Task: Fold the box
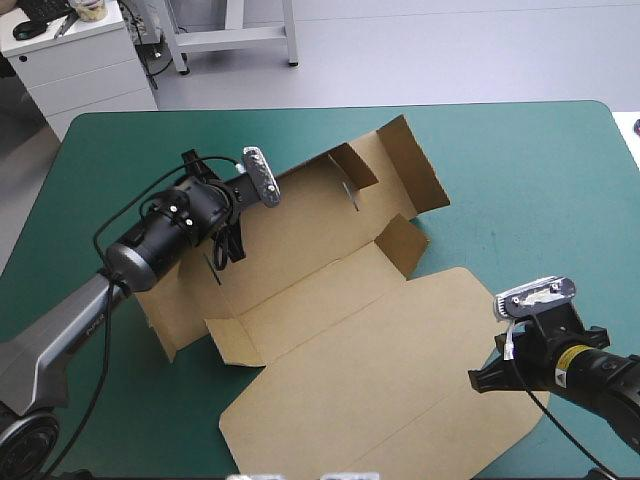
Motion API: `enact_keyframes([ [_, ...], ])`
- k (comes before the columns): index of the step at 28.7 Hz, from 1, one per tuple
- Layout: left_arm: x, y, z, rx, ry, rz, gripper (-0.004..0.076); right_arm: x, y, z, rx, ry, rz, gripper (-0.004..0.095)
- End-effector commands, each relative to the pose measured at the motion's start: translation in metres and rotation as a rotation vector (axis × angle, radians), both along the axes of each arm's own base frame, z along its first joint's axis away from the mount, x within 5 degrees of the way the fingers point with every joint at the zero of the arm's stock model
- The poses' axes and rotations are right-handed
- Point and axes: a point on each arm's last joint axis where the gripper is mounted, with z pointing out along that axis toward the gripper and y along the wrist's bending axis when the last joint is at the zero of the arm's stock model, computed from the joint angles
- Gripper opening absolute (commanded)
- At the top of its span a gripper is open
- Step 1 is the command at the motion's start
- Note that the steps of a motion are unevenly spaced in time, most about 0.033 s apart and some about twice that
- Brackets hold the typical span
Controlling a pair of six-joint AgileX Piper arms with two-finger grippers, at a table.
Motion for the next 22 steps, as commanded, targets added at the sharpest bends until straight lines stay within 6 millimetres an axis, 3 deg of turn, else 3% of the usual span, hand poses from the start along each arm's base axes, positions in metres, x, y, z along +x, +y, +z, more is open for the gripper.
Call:
enact_keyframes([
  [1,-0.013,-0.015,0.013,0.014,-0.170,-0.027,-0.0010,0.003,0.000,0.011,0.024,-0.064,-0.001,-0.0001],
  [13,-0.050,-0.059,-0.011,0.263,-0.569,-0.225,-0.0010,0.002,0.000,0.010,0.020,-0.055,-0.006,-0.0001],
  [22,-0.080,-0.057,-0.041,0.281,-0.643,-0.326,-0.0010,0.002,-0.001,0.010,0.017,-0.052,-0.006,-0.0001],
])
